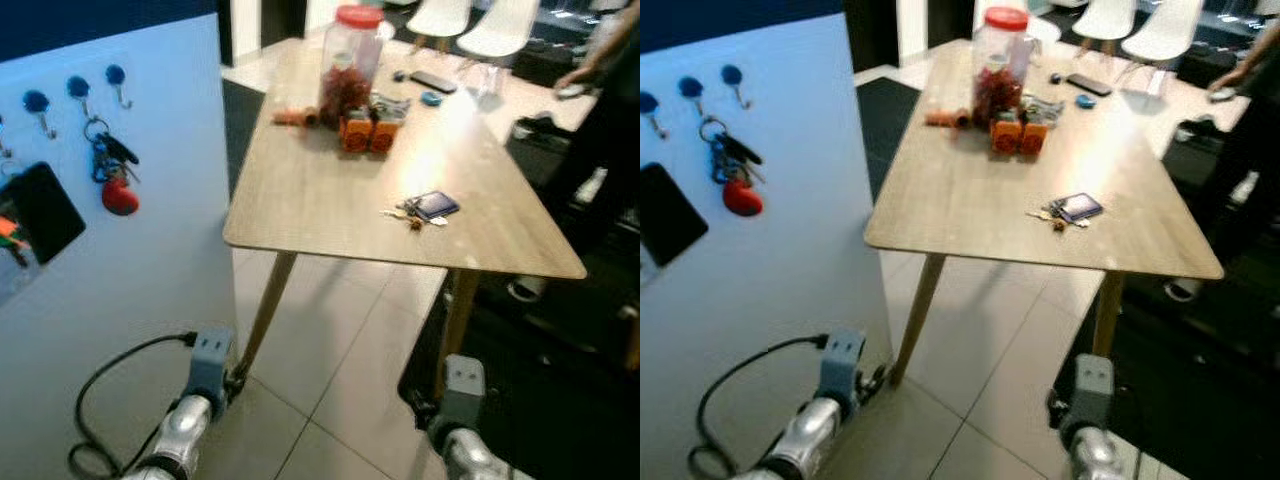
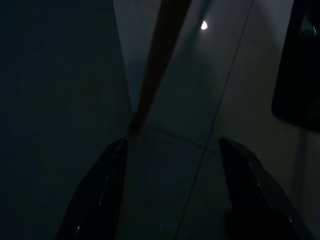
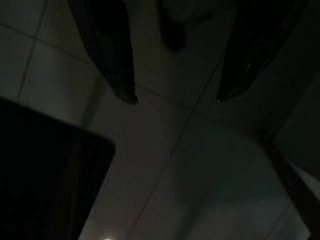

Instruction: Hang keys on a hook

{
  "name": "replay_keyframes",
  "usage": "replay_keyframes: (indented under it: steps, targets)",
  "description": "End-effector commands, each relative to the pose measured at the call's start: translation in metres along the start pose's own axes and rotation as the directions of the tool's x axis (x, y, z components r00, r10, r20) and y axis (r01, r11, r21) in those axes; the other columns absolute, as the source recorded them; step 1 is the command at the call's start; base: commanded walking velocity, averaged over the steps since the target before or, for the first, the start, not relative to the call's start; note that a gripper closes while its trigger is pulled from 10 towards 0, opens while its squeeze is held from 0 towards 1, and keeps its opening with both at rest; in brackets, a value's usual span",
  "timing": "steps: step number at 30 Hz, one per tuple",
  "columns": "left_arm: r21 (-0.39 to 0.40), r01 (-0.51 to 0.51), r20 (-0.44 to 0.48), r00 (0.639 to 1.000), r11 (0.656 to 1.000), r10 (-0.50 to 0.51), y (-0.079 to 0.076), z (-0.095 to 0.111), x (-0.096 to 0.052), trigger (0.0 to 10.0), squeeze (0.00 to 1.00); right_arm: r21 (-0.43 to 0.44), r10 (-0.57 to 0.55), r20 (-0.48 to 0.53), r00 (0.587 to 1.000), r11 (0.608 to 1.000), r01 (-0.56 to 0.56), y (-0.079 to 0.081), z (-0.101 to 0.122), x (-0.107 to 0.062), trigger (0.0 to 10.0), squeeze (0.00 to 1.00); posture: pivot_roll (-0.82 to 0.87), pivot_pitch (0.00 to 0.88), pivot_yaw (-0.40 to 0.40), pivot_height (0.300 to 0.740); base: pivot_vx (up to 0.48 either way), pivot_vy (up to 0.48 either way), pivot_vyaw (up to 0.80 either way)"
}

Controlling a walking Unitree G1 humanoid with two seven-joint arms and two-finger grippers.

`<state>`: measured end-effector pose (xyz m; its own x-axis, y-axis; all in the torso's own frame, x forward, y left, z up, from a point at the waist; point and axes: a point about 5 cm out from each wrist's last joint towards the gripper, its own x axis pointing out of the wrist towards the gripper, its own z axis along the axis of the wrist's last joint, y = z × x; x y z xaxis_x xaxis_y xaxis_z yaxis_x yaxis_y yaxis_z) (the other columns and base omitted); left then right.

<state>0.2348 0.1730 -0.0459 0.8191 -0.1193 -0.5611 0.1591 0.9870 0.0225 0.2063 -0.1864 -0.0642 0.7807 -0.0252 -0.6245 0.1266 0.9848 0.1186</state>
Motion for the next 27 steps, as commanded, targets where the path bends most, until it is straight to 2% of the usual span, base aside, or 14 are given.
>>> replay_keyframes:
  steps: [1,4,8,27]
  targets:
    - [-0.007,-0.012,0.013,1.0,1.0,0.012,0.0016,0.0041,0.0014,10.0,0.0,-0.017,-0.019,-0.027,0.999,1.0,0.019,-0.0094,-0.0044,-0.0026,10.0,0.0,0.05,0.0,-0.037,0.74,0.0,0.0,-0.8]
    - [-0.029,-0.025,0.013,1.0,0.999,0.026,0.0026,0.0035,0.0011,10.0,0.0,-0.005,-0.017,-0.034,0.999,1.0,0.017,-0.0096,-0.0053,-0.0027,10.0,0.0,0.05,0.0,-0.037,0.74,0.0,0.0,-0.71]
    - [-0.045,-0.036,0.014,0.999,0.998,0.036,0.0026,0.0039,0.0014,10.0,0.0,-0.031,-0.014,-0.035,0.999,0.999,0.013,-0.0098,-0.0051,-0.0028,10.0,0.0,0.05,0.001,-0.038,0.74,0.0,0.0,0.0]
    - [-0.025,-0.032,0.005,0.999,0.999,0.032,0.0025,0.0029,0.0012,10.0,0.0,-0.035,-0.01,-0.05,0.999,0.999,0.009,-0.0072,-0.0111,-0.0047,10.0,0.0,0.04,0.012,-0.029,0.74,0.0,-0.475,0.0]
